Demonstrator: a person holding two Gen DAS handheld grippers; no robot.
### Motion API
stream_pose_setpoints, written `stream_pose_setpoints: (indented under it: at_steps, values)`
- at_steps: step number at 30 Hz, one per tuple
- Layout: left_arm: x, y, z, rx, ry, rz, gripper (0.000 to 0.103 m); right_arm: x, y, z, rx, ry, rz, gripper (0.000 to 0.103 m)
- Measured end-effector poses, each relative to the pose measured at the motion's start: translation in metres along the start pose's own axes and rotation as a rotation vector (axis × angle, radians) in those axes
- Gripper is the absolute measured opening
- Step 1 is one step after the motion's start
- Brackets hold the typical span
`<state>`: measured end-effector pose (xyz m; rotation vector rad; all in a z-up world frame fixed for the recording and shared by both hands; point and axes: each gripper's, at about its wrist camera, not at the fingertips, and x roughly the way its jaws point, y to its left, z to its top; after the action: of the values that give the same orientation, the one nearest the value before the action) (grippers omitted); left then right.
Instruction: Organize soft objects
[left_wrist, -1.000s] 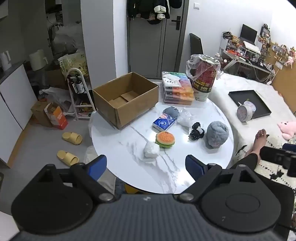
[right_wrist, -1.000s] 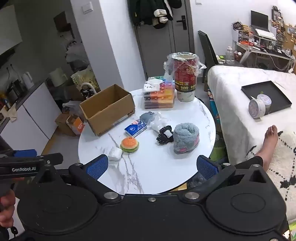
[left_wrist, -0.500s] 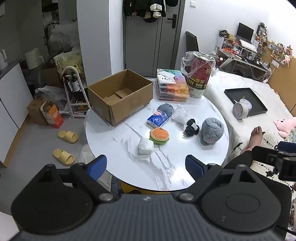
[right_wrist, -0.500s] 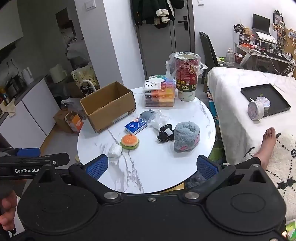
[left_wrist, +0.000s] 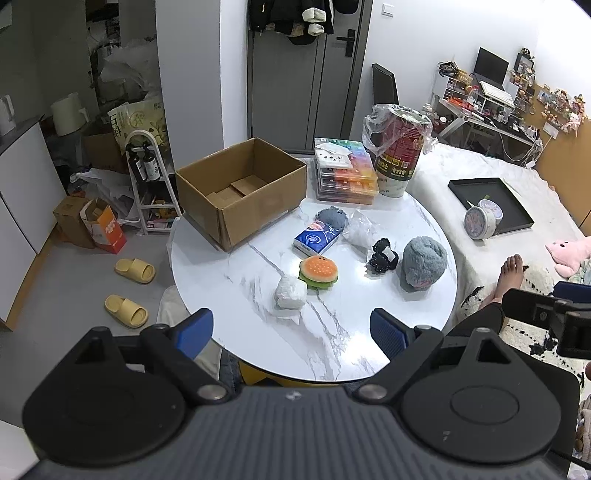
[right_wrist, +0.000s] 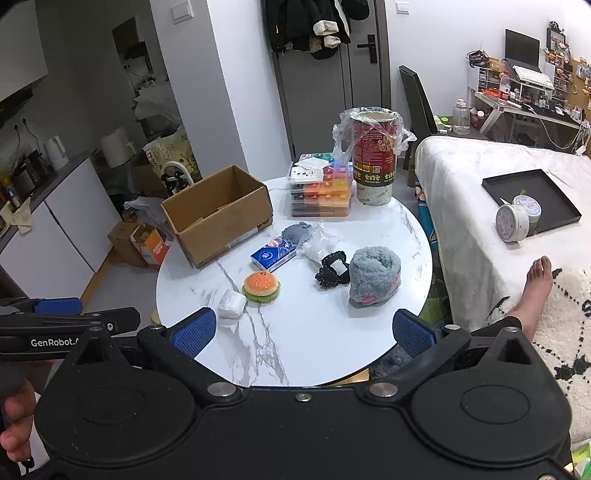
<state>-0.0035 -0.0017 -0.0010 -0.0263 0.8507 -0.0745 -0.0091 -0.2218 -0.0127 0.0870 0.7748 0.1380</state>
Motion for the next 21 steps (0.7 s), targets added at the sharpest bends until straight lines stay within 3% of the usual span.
stream_pose_setpoints:
  at_steps: [21]
  values:
    - [0.0015, 0.0033, 0.0009, -0.01, 0.0, 0.006, 0.091, -0.0011, 0.0078, 0.0063, -0.017, -0.007, 0.016, 0.103]
